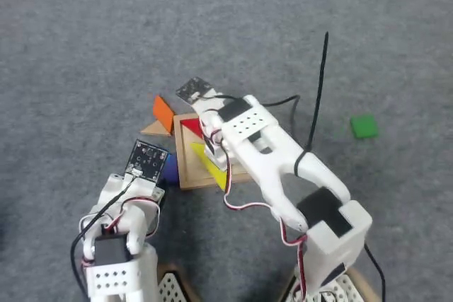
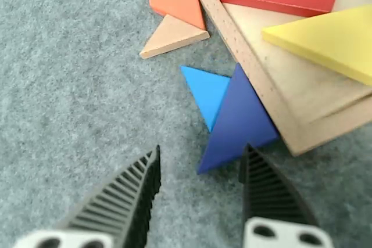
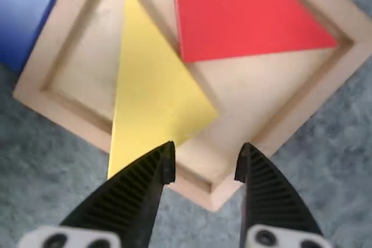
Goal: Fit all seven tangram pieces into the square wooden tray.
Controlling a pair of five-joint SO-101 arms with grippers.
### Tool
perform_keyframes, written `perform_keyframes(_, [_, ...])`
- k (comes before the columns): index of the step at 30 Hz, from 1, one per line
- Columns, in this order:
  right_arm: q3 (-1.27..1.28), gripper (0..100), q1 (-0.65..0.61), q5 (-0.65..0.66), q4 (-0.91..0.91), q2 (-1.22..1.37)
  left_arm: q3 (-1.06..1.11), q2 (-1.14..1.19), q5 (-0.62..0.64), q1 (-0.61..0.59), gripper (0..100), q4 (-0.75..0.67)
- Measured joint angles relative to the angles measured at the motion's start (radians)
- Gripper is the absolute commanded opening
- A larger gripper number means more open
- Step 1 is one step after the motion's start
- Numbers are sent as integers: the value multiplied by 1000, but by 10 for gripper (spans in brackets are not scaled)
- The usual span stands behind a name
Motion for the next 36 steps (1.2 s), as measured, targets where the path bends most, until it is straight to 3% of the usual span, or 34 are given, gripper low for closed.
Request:
perform_keyframes(14, [-146,194,-57,-51,-17,158,0,0,0,0,207,0])
perform_keyframes(25, [-166,194,-57,-80,-155,173,0,0,0,0,207,0])
perform_keyframes(36, [-161,194,-54,-81,-84,92,0,0,0,0,207,0])
